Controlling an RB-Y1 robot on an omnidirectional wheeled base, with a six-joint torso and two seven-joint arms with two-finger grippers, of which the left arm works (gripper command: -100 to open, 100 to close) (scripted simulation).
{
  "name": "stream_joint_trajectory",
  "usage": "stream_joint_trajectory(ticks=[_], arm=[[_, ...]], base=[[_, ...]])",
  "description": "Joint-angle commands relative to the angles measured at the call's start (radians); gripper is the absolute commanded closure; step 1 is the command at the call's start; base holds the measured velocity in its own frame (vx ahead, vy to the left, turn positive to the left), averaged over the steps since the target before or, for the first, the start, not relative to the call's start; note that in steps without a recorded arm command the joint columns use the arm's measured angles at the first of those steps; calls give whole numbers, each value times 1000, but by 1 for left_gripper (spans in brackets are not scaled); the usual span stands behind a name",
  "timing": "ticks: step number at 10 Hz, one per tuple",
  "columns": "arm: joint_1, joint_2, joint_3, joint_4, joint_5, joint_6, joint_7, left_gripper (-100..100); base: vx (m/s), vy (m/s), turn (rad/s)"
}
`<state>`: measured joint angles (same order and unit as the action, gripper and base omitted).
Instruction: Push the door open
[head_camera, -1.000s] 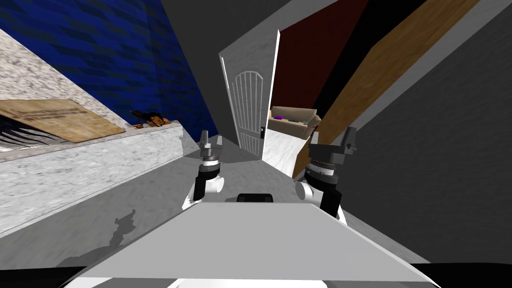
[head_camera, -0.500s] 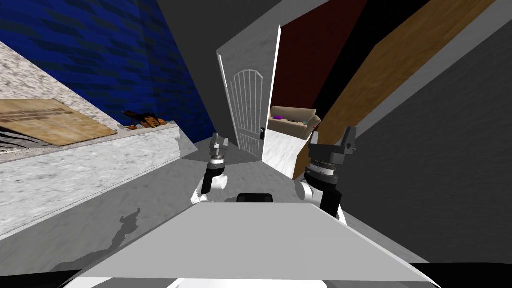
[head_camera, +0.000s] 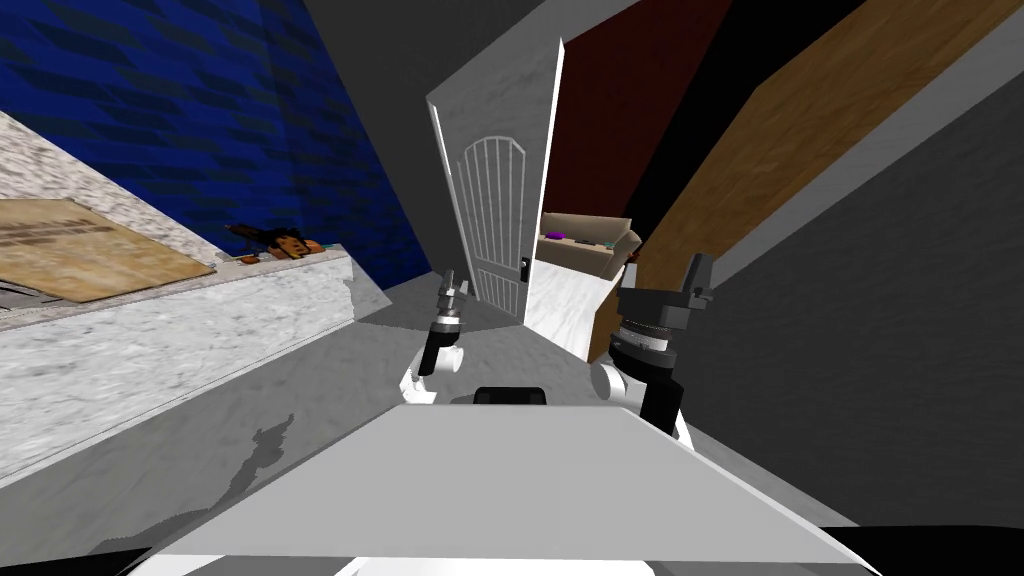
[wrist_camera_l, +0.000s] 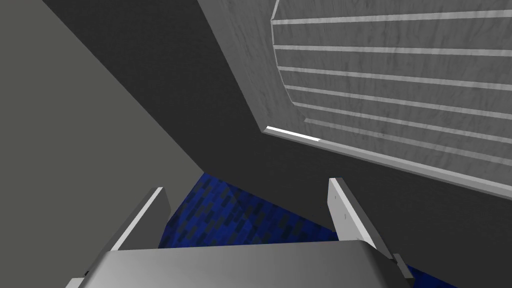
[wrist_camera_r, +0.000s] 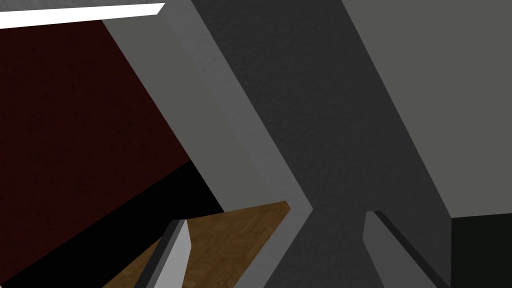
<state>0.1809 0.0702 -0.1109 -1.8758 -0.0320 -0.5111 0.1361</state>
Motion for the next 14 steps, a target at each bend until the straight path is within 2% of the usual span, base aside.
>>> stream_joint_trajectory(ticks=[1, 2, 6, 7, 10, 11, 14], arm=[[-31, 5, -6, 50, -2, 5, 7, -100], [-31, 5, -6, 57, -2, 5, 7, -100], [-107, 6, -30, 193, -13, 12, 18, -100], [-107, 6, -30, 195, -13, 12, 18, -100], [-165, 5, -48, 292, -21, 17, 26, -100], [-165, 5, -48, 300, -21, 17, 26, -100], [-222, 1, -66, 398, -29, 23, 34, -100]], base=[[104, 22, -40], [70, 8, -11], [75, 18, -35], [66, 23, -5], [81, 28, -32], [66, 24, -11], [73, 22, -34]])
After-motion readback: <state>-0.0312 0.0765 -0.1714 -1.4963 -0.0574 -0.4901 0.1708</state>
